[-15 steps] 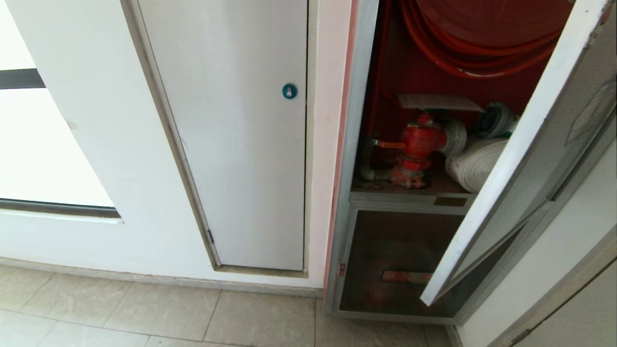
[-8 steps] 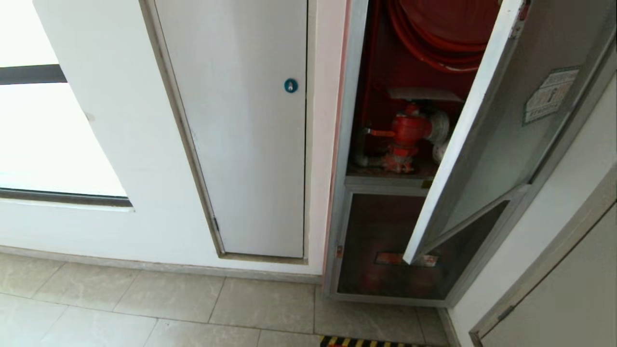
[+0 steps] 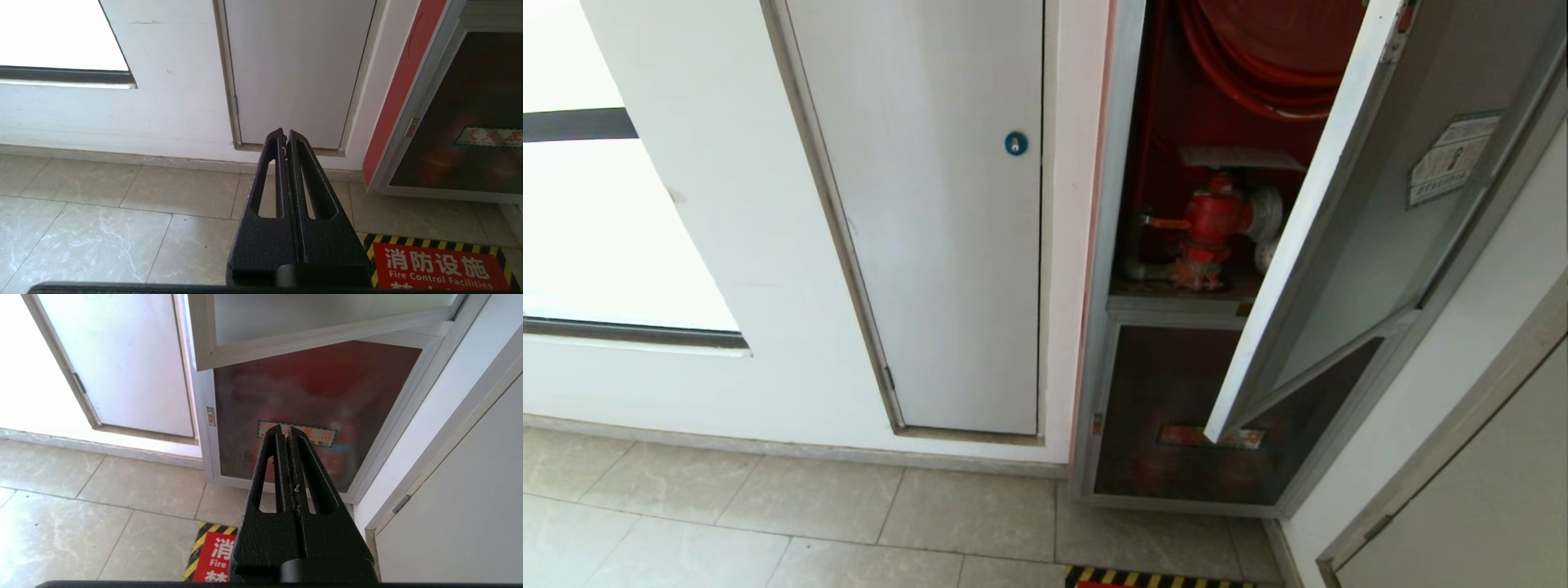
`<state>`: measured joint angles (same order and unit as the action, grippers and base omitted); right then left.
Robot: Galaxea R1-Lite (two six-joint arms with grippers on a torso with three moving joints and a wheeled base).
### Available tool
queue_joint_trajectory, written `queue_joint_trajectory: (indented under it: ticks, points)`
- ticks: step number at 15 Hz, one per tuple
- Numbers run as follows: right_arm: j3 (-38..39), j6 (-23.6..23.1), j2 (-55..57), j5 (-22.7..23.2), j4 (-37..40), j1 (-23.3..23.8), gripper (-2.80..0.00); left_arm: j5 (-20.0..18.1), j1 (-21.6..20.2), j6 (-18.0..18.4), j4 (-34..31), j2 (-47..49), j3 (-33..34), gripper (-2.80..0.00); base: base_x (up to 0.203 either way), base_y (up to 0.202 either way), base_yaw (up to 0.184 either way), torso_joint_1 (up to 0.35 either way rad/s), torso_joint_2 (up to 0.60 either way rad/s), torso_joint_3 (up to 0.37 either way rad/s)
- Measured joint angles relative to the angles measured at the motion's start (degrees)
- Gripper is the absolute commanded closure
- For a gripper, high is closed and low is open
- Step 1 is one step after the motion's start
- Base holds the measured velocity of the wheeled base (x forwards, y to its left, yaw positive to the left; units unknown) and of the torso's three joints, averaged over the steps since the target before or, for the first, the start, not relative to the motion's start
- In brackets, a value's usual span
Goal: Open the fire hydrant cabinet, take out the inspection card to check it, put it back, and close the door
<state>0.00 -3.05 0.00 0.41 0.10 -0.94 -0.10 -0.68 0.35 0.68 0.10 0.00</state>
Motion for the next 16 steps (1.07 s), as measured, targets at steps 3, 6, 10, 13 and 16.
queue_joint_trajectory:
  ticks: [3, 6, 10, 13, 16]
  points:
    - [0.0, -0.1, 0.0, 0.0, 0.0, 0.0, 0.00, 0.0, 0.0, 0.0, 0.0, 0.0, 0.0, 0.00, 0.000, 0.000, 0.000, 0.000, 0.00, 0.000]
    - [0.0, 0.5, 0.0, 0.0, 0.0, 0.0, 0.00, 0.0, 0.0, 0.0, 0.0, 0.0, 0.0, 0.00, 0.000, 0.000, 0.000, 0.000, 0.00, 0.000]
    - [0.0, 2.0, 0.0, -0.3, -0.1, 0.0, 0.00, 0.0, 0.0, 0.0, 0.0, 0.0, 0.0, 0.00, 0.000, 0.000, 0.000, 0.000, 0.00, 0.000]
    - [0.0, 2.2, 0.0, -0.3, -0.1, 0.0, 0.00, 0.0, 0.0, 0.0, 0.0, 0.0, 0.0, 0.00, 0.000, 0.000, 0.000, 0.000, 0.00, 0.000]
    - [0.0, 2.3, 0.0, -0.3, -0.1, 0.0, 0.00, 0.0, 0.0, 0.0, 0.0, 0.0, 0.0, 0.00, 0.000, 0.000, 0.000, 0.000, 0.00, 0.000]
